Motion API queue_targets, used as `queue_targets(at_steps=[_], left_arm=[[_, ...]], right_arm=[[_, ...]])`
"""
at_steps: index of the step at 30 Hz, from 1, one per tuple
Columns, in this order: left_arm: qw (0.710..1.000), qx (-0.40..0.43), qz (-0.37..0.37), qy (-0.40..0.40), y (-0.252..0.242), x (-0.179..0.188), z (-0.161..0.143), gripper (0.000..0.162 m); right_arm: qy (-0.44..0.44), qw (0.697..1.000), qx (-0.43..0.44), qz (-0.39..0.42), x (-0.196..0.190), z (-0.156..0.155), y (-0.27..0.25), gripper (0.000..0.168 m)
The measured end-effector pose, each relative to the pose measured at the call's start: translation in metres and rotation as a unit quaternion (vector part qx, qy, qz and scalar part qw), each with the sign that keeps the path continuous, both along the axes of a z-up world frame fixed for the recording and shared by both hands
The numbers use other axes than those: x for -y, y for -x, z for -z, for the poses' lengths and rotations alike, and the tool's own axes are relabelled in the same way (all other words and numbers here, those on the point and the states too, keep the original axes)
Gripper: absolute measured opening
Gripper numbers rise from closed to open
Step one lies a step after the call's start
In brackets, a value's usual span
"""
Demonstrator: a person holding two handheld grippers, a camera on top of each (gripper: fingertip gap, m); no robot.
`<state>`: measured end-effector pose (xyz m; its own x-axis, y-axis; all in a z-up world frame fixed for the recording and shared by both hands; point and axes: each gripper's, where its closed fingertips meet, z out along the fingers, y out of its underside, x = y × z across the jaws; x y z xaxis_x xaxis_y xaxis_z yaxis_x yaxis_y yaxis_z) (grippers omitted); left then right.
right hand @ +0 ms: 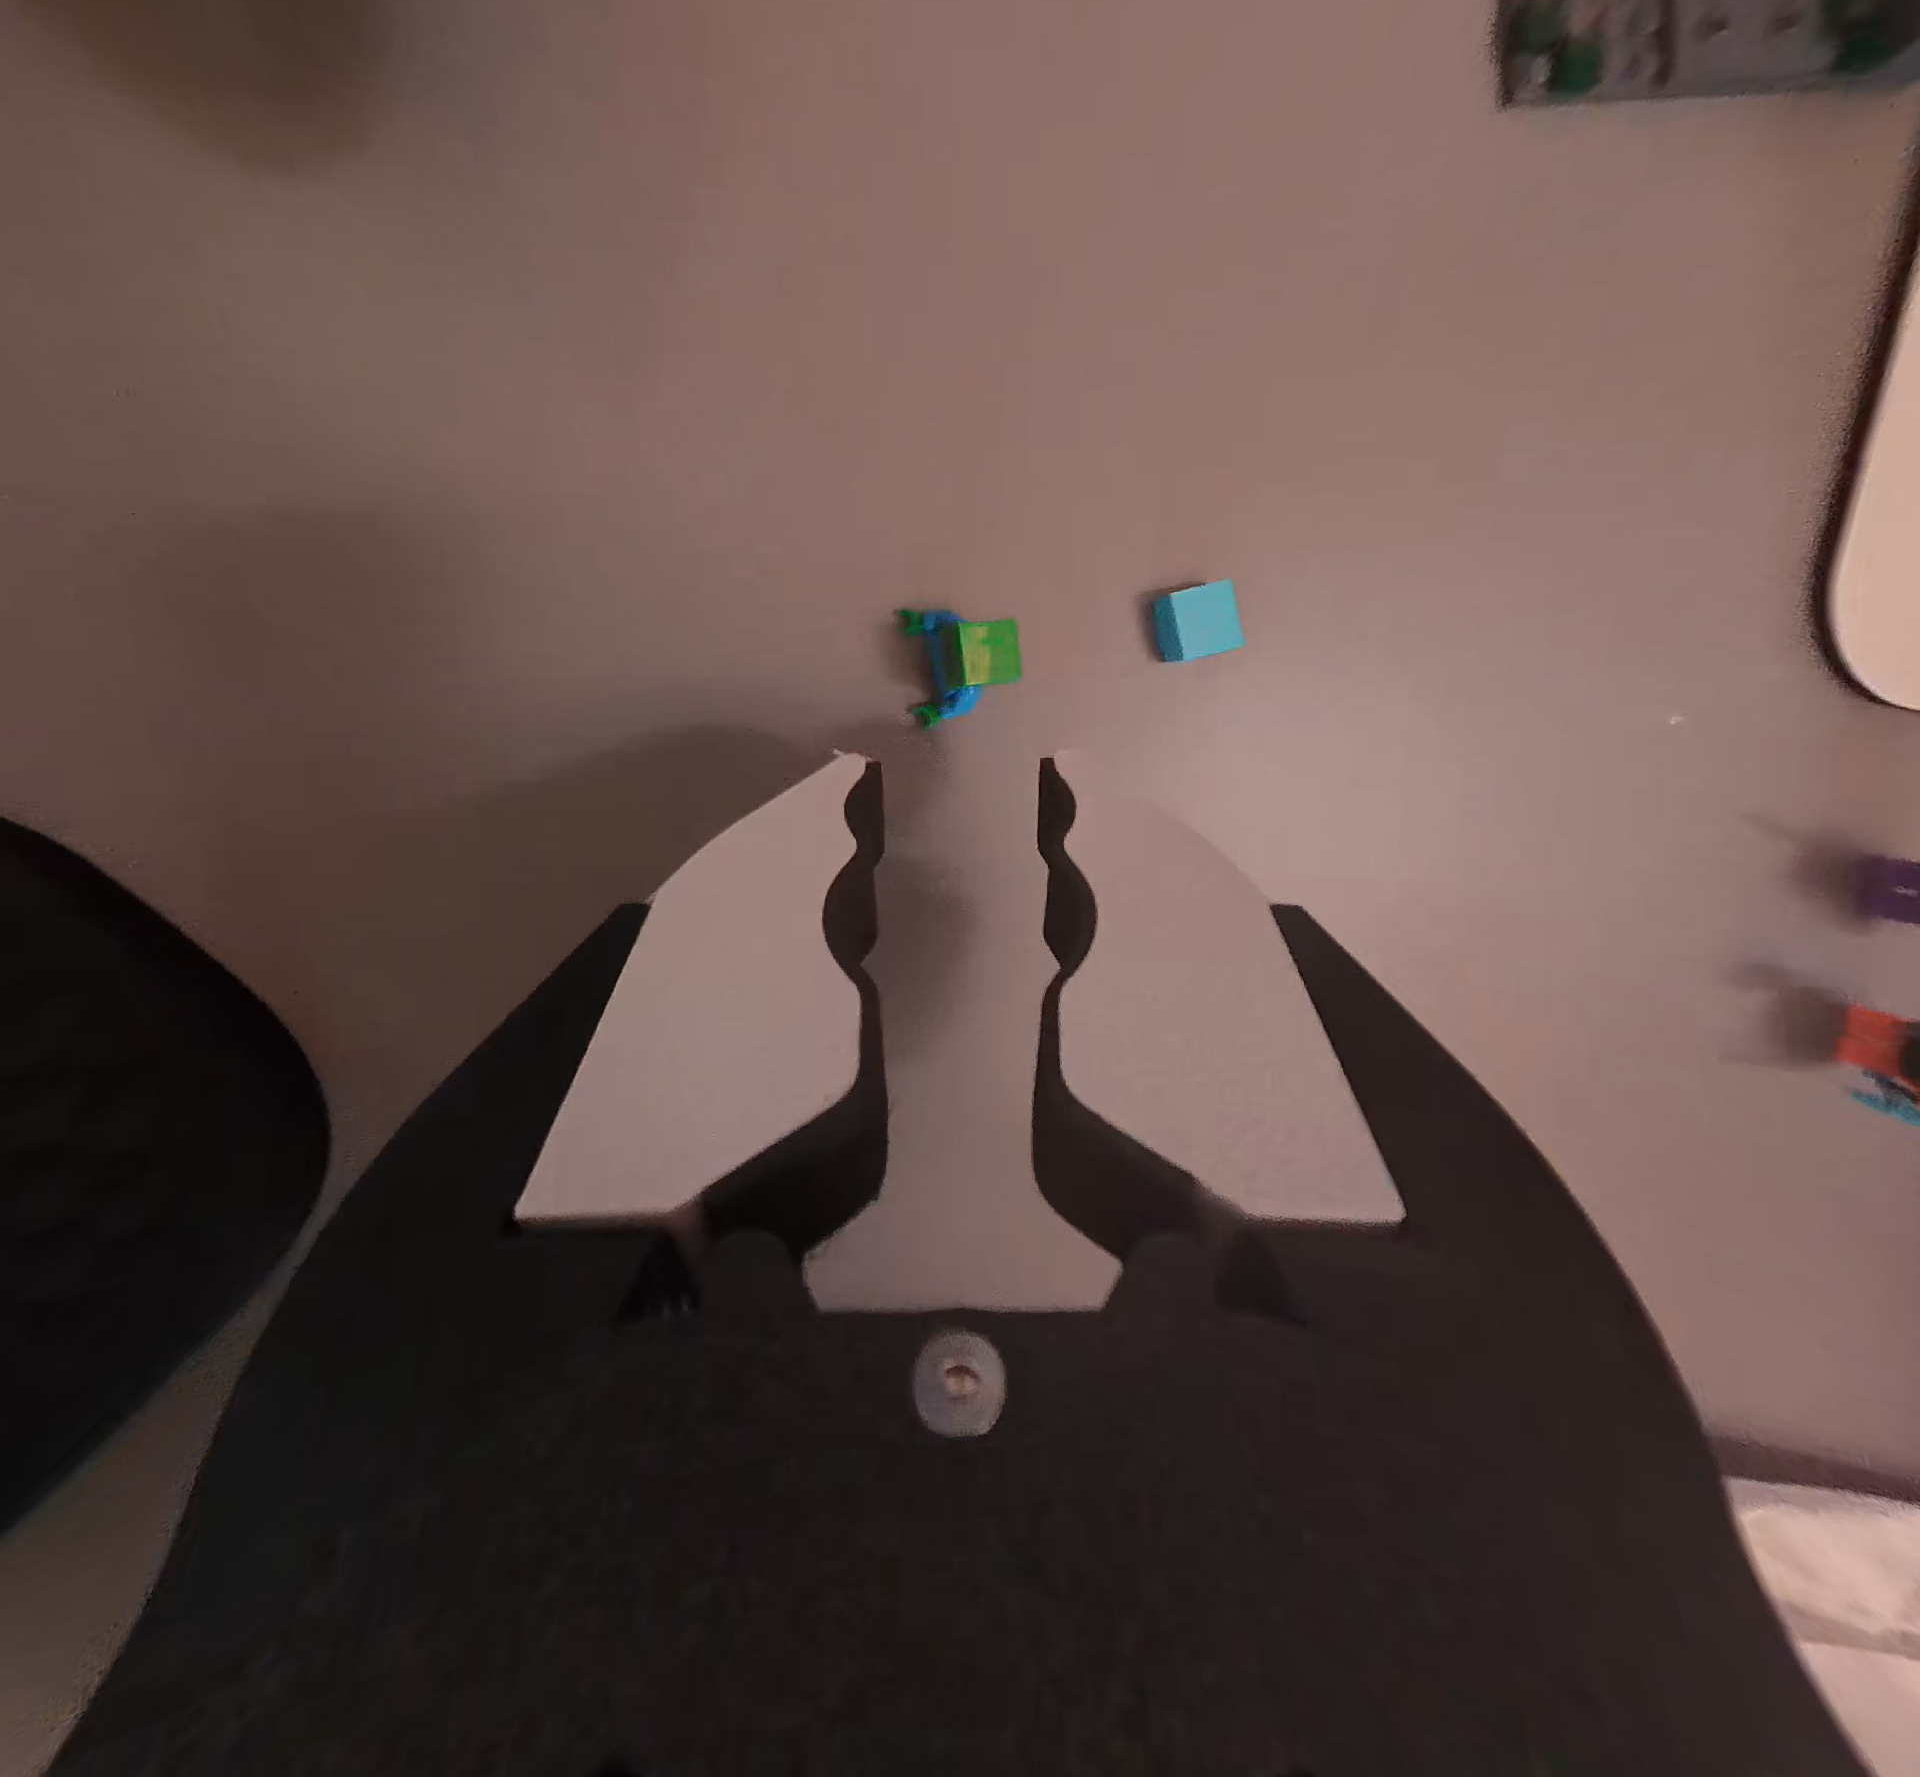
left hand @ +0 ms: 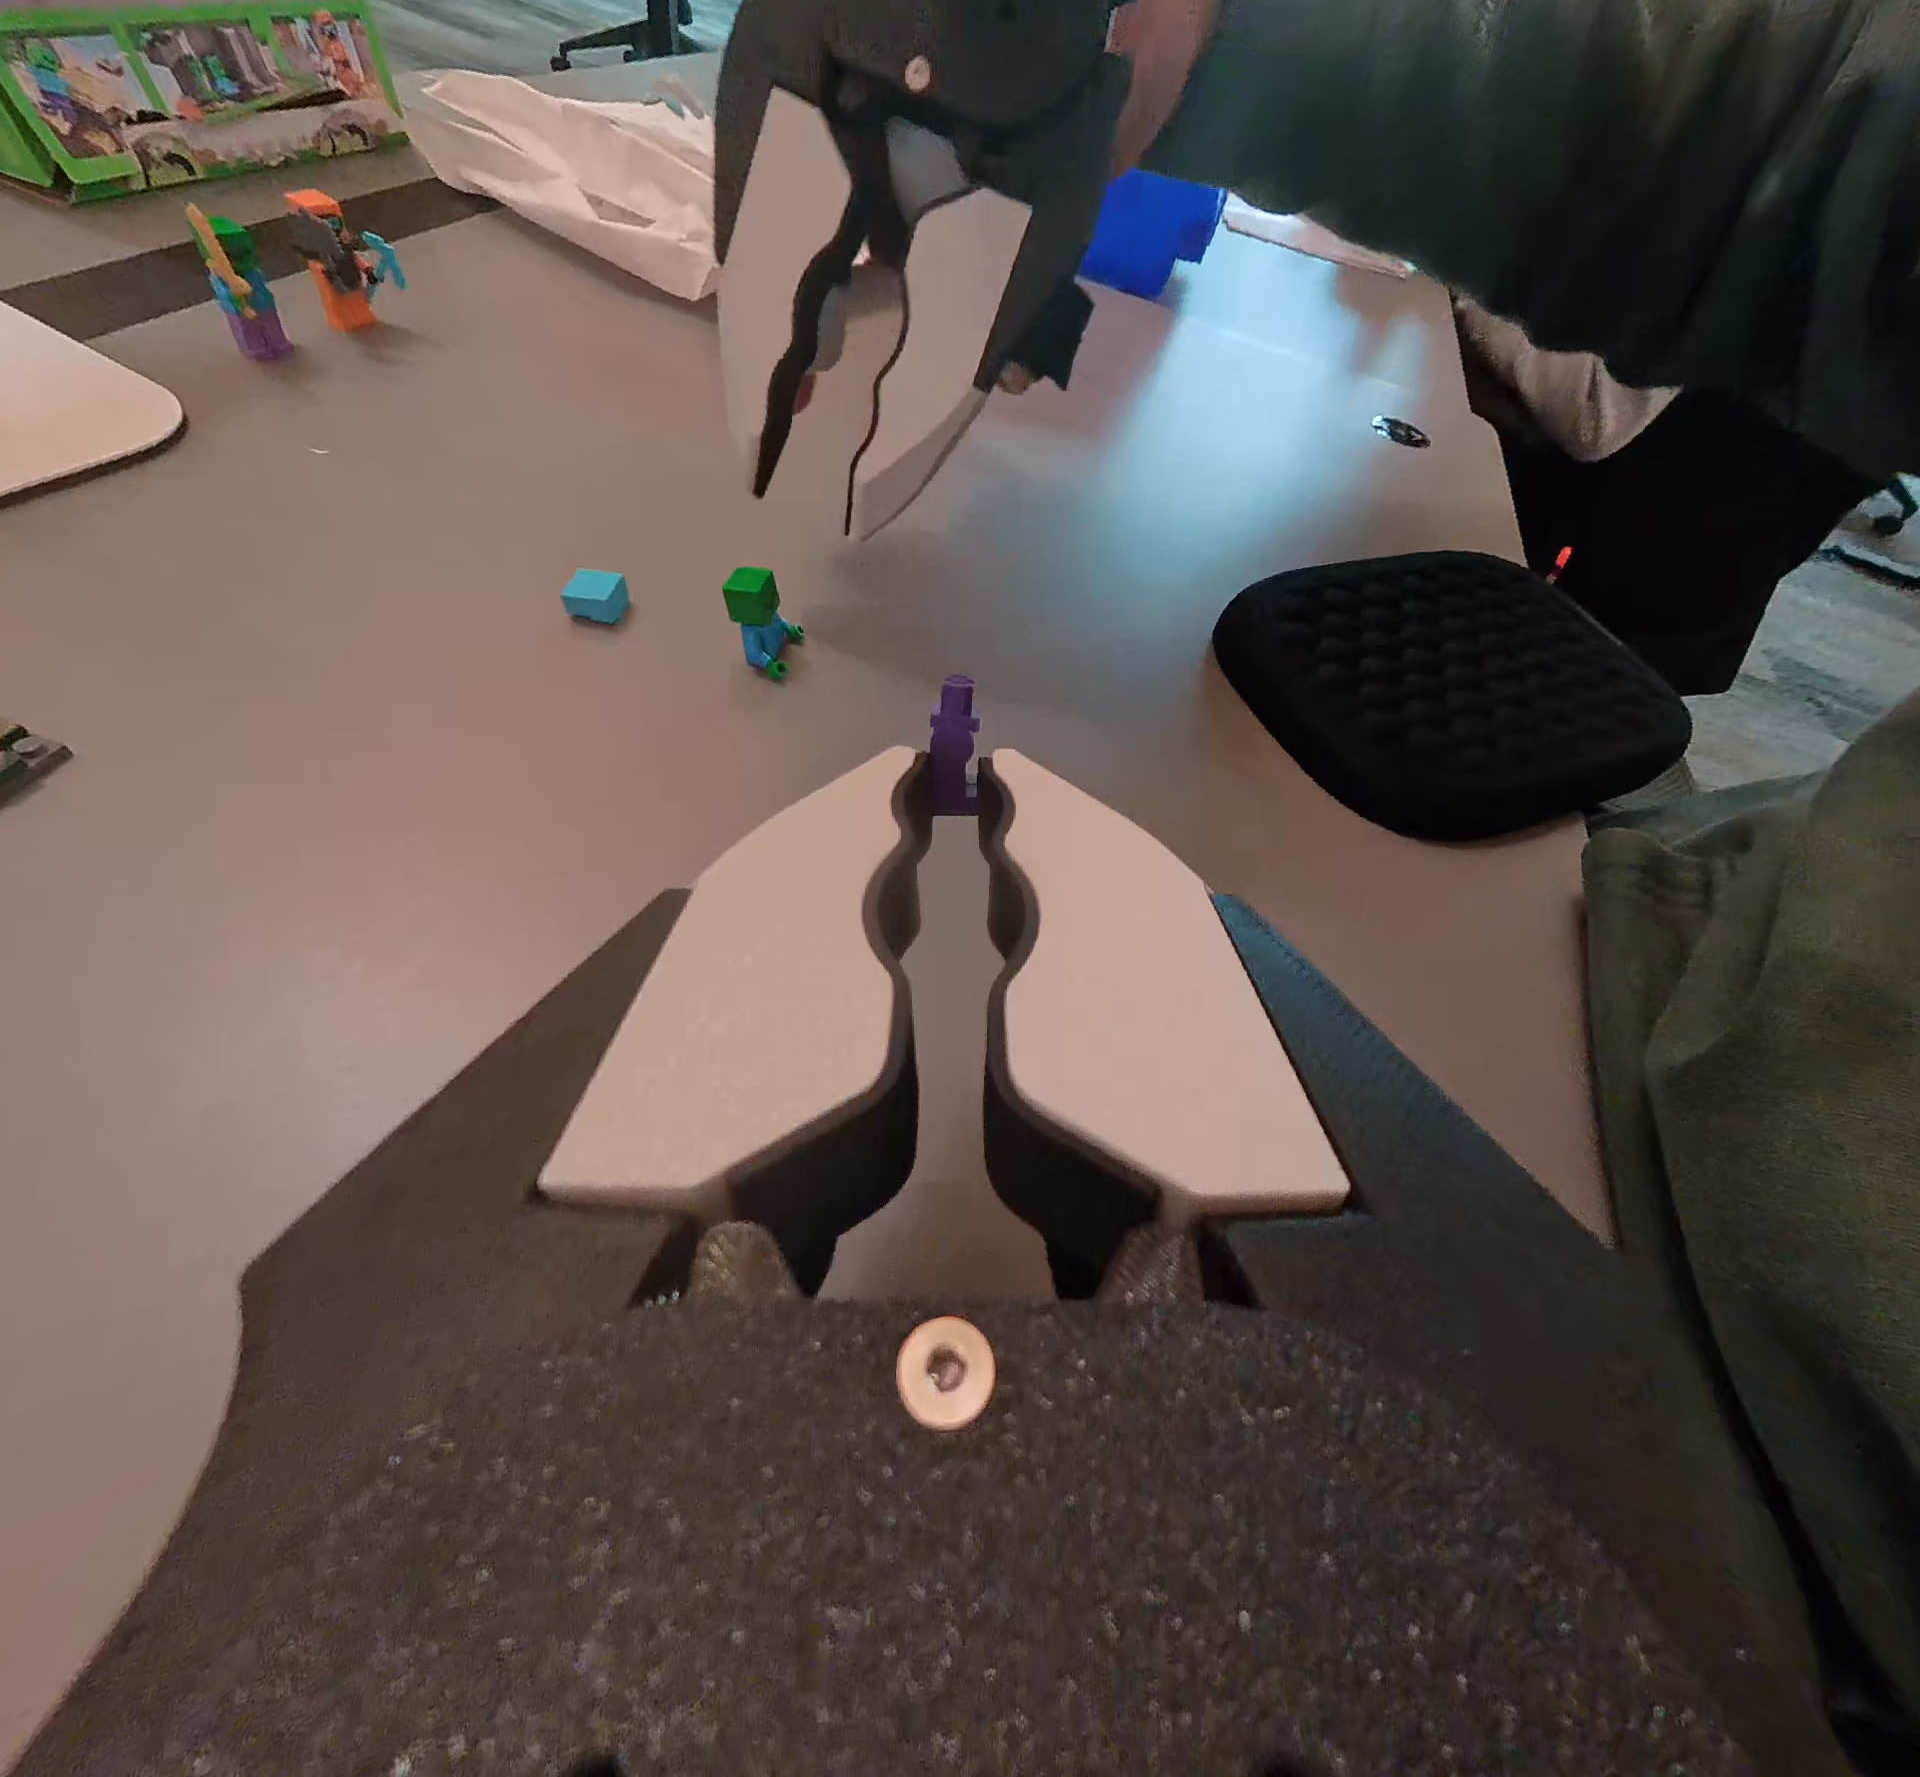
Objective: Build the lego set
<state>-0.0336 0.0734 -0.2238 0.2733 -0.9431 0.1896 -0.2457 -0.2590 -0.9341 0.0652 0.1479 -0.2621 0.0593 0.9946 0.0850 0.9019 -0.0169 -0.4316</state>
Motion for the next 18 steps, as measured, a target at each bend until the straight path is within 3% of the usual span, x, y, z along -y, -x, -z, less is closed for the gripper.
queue_targets(at_steps=[13, 15, 18], left_arm=[[0.999, -0.031, 0.009, -0.006, 0.0, 0.003, 0.011, 0.008], [0.999, -0.032, 0.007, -0.003, 0.001, 0.002, 0.011, 0.008], [0.999, -0.034, 0.002, 0.003, 0.002, 0.0, 0.012, 0.008]], right_arm=[[0.061, 0.991, 0.098, -0.064, -0.008, 0.03, 0.02, 0.024], [0.064, 0.991, 0.099, -0.069, -0.005, 0.032, 0.02, 0.014], [0.071, 0.993, 0.058, -0.072, 0.001, 0.025, 0.026, 0.013]])
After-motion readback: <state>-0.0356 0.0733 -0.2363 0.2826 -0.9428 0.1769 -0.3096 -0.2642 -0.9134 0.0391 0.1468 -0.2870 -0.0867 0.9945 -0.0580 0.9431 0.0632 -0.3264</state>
